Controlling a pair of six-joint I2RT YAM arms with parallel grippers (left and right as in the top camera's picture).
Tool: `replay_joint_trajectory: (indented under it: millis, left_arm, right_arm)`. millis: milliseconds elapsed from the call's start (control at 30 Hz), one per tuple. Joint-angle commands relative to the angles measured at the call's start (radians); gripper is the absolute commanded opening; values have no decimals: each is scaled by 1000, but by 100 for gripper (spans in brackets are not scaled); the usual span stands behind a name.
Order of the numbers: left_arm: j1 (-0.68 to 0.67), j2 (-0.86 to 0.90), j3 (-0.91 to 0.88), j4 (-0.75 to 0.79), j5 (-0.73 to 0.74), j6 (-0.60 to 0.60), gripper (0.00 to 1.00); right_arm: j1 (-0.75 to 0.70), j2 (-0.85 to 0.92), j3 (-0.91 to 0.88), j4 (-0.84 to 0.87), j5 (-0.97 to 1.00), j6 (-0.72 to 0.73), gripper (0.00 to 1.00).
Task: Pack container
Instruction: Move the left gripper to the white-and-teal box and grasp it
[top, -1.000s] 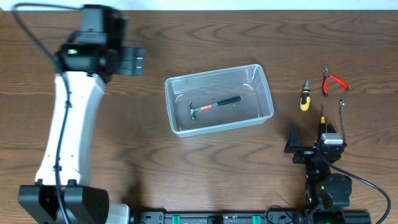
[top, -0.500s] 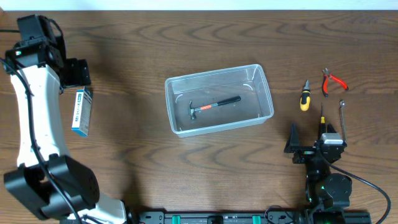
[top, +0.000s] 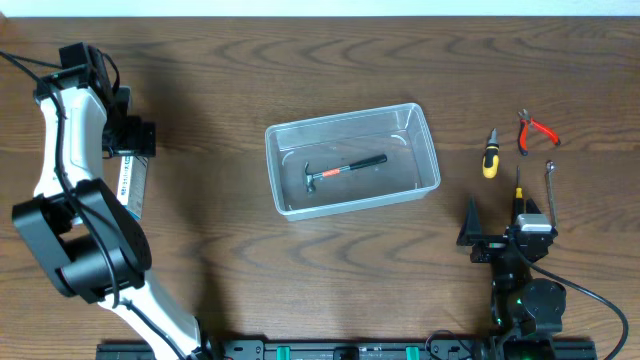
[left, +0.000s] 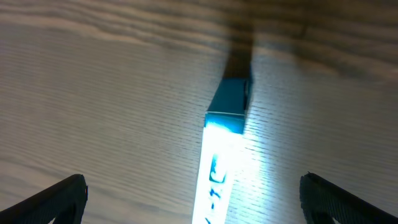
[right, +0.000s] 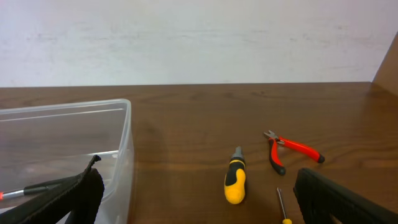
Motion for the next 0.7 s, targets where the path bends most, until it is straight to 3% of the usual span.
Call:
replay_joint_trajectory:
  millis: [0,667]
  left_arm:
    - [18,29,-11,-4,67,46,98]
    - [77,143,-16,-12,174,109,98]
  right_arm:
    - [-8,-6,-2,-3,10,2,99]
    - [-8,-6,-2,-3,10,3,99]
